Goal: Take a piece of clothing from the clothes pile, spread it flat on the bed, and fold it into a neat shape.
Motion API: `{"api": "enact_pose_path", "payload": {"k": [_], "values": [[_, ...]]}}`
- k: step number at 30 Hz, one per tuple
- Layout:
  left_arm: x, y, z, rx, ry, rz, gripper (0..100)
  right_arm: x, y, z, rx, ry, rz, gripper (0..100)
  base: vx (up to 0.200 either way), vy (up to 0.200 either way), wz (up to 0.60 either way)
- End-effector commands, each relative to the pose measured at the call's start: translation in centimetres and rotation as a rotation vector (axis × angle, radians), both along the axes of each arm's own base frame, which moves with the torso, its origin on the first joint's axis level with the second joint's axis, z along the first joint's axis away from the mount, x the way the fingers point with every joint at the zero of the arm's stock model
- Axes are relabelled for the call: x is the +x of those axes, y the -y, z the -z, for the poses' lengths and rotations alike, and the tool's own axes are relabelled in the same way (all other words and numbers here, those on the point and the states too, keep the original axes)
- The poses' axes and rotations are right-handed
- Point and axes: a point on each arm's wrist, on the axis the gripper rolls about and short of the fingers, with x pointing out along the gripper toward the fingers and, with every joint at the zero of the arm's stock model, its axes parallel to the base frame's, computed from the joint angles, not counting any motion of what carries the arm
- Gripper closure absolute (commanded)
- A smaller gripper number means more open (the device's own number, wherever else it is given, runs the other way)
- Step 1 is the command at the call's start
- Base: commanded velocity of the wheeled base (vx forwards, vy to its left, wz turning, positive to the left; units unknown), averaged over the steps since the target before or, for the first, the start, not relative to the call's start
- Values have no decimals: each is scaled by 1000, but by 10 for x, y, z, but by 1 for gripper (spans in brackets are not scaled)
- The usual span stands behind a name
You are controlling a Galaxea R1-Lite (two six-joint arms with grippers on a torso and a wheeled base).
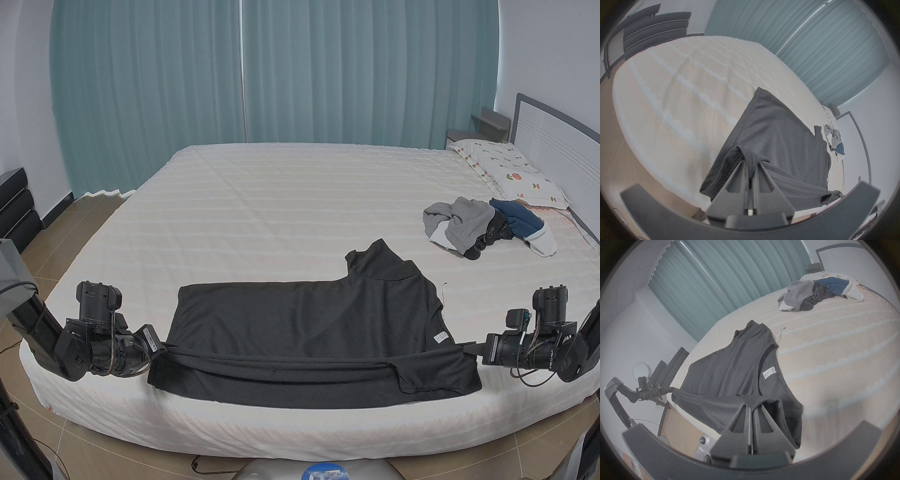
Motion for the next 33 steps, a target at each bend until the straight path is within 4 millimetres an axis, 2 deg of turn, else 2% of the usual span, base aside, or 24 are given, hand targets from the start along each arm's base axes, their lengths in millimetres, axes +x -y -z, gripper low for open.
{"api": "enact_pose_path", "payload": {"k": [1, 7, 8, 12, 17, 26, 30, 33], "values": [[10, 4, 12, -5, -29, 6, 100, 11, -1, 21, -1, -41, -1, 100, 0, 0, 0], [19, 6, 16, -25, -35, -9, 100, 24, -1, 38, -31, -33, 34, 100, 0, 0, 0], [19, 6, 17, -24, -35, -11, 0, 24, -1, 38, -29, -33, 35, 0, 0, 0, 0], [21, 6, 15, -36, -29, -24, 0, 30, -2, 42, -5, -13, 49, 0, 0, 0, 0], [22, 2, 11, -58, -17, -58, 0, 31, -1, 31, 93, 49, 123, 0, 0, 0, 0], [1, -11, -8, -83, 42, -90, 0, -5, 0, 6, 174, 64, 185, 0, 0, 0, 0], [-10, -10, -6, -106, 56, -66, 0, -27, -9, -8, 258, 35, 232, 0, 0, 0, 0], [-13, -10, -3, -116, 54, -57, 0, -34, -13, -8, 284, 9, 252, 0, 0, 0, 0]]}}
